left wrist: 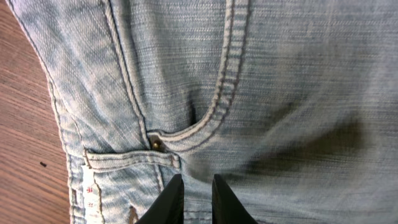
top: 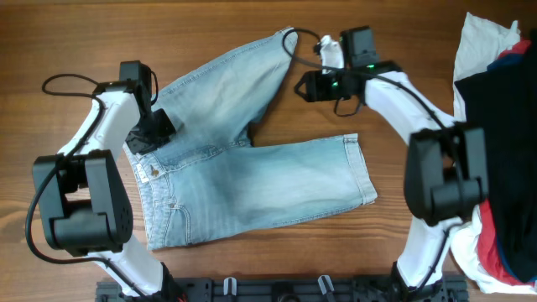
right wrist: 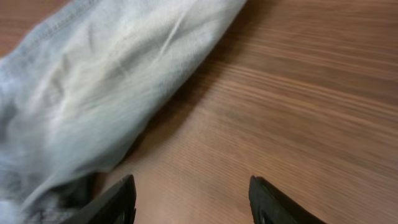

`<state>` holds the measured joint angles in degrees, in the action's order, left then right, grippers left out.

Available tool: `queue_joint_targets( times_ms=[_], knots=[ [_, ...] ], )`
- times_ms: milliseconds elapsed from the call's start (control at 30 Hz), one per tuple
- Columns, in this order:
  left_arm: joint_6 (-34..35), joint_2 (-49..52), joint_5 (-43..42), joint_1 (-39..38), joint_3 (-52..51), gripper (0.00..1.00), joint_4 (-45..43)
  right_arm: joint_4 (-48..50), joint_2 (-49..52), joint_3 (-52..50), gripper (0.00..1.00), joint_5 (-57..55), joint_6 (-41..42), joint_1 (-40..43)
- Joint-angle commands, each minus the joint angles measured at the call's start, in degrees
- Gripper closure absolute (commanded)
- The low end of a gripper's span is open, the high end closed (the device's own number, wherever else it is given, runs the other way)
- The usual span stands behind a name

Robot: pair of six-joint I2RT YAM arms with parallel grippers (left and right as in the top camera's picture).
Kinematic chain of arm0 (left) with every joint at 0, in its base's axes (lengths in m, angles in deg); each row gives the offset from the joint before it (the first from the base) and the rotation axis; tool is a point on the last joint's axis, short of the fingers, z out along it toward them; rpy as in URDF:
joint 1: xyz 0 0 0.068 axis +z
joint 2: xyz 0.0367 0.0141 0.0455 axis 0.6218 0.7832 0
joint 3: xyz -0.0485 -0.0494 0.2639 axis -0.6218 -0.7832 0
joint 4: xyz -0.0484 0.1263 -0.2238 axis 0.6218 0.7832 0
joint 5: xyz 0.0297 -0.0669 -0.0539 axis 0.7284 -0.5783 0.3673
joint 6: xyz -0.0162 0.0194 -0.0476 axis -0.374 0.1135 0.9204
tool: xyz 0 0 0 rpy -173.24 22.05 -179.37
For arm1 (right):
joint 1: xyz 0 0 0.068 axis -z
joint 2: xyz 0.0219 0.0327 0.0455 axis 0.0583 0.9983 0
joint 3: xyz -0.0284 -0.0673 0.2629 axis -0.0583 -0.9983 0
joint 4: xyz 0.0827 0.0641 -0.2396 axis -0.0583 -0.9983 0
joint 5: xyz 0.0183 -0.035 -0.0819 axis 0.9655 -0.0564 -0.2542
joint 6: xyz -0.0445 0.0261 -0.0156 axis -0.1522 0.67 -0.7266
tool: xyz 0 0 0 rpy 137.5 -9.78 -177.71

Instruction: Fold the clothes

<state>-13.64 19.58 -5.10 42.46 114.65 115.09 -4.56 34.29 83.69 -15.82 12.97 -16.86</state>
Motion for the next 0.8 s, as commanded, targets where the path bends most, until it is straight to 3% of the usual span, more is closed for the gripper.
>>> queue_joint_targets(
  times_ms=[0,367,467,533,600,633,767],
  knots=[
    [-1.14,0.55,-0.11,-0.04,0.55,0.84,0.35,4.2,5.22,-0.09,0.4,1.42,2.12,-1.51],
    [-1.14,0.55,-0.11,-0.04,0.5,0.84,1.01,15.58,10.86,-0.09,0.33,1.55,2.12,-7.78],
    [-1.11,0.55,-0.11,-0.04,0.5,0.84,0.98,16.68,10.95,-0.09,0.35,1.14,2.16,-8.79],
    [-1.11,0.55,-0.13,-0.04,0.5,0.84,1.05,17.38,10.99,-0.09,0.45,1.09,2.4,-9.16],
    [-1.14,0.55,-0.13,-0.04,0.5,0.83,1.2,18.16,10.99,-0.09,0.74,0.15,4.22,-9.4],
    [-1.14,0.55,-0.11,-0.04,0.5,0.83,1.33,18.21,10.99,-0.09,0.96,-1.14,5.22,-9.46],
    [-1.14,0.55,-0.11,-0.04,0.5,0.84,1.57,11.87,8.9,1.05,0.96,-10.6,7.1,-7.89]
  ],
)
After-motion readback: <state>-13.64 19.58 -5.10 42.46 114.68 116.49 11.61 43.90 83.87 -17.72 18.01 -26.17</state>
